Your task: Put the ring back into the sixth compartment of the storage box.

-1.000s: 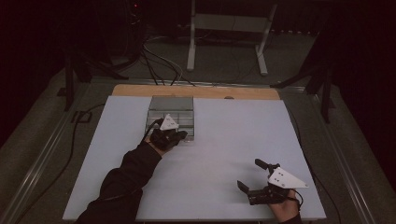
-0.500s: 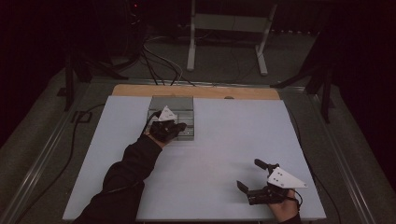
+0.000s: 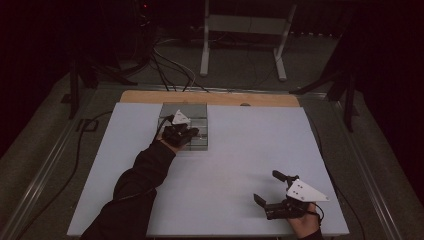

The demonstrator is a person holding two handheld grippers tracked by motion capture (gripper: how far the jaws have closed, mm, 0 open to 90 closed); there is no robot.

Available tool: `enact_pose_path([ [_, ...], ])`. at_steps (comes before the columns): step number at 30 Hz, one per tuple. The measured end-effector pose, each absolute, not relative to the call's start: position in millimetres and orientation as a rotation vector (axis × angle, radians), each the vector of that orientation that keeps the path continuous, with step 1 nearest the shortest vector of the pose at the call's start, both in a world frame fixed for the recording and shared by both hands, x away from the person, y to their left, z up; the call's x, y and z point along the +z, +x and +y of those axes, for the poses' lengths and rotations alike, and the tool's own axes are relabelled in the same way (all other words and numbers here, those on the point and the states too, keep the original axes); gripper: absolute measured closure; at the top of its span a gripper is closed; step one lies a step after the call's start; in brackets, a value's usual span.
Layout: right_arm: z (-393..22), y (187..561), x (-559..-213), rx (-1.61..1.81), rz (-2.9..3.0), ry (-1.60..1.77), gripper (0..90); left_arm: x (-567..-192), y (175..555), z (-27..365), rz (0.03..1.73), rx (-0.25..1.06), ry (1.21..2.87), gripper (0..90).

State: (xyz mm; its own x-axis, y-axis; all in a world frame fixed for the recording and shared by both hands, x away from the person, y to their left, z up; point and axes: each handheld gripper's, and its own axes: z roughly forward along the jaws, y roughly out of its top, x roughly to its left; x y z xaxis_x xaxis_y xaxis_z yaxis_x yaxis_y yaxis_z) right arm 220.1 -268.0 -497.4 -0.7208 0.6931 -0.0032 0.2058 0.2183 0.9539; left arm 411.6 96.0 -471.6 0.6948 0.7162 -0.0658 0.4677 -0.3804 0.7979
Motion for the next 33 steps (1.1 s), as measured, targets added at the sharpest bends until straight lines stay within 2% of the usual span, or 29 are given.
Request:
enact_pose_path([
  [33,-269,221,-498,1.521,2.069,0.840,0.0,-491,429,76,0.960,0.312,2.203,89.2],
])
